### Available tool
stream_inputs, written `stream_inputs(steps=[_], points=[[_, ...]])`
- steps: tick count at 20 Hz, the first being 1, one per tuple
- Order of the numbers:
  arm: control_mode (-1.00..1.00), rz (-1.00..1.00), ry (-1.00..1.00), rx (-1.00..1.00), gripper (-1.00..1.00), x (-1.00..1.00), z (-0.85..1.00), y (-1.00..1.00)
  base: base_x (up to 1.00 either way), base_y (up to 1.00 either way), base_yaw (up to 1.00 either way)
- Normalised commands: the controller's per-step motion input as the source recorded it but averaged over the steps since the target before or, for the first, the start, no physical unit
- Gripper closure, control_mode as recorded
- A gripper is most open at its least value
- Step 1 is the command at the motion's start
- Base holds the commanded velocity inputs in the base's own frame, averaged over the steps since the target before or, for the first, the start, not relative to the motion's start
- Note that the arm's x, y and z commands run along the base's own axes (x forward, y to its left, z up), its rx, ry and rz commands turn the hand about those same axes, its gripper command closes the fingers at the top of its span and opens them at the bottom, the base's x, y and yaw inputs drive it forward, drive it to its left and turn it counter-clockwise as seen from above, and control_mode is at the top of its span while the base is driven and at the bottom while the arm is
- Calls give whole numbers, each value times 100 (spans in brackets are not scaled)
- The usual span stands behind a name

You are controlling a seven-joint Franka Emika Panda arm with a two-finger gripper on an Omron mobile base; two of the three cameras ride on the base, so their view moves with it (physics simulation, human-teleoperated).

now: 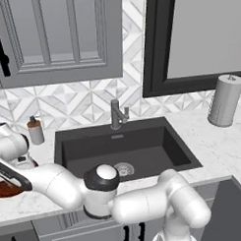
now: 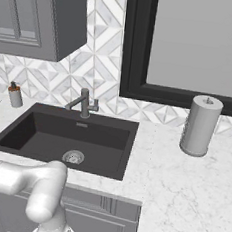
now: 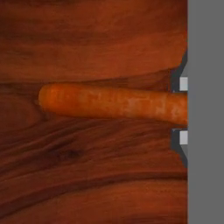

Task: Pick the carrot from the sink and place it in the bowl. Then pick the bowl and place it in the microwave. Then close the microwave door and press the start button.

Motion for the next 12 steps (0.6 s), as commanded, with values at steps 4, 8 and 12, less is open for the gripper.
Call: stream_inputs(steps=[4, 8, 12], points=[[-100, 0, -7, 0, -100, -17, 0, 0, 0, 0, 0], [-100, 0, -17, 3, -100, -36, 16, -11, 0, 0, 0], [-100, 0, -24, 9, -100, -29, 45, -35, 0, 0, 0]])
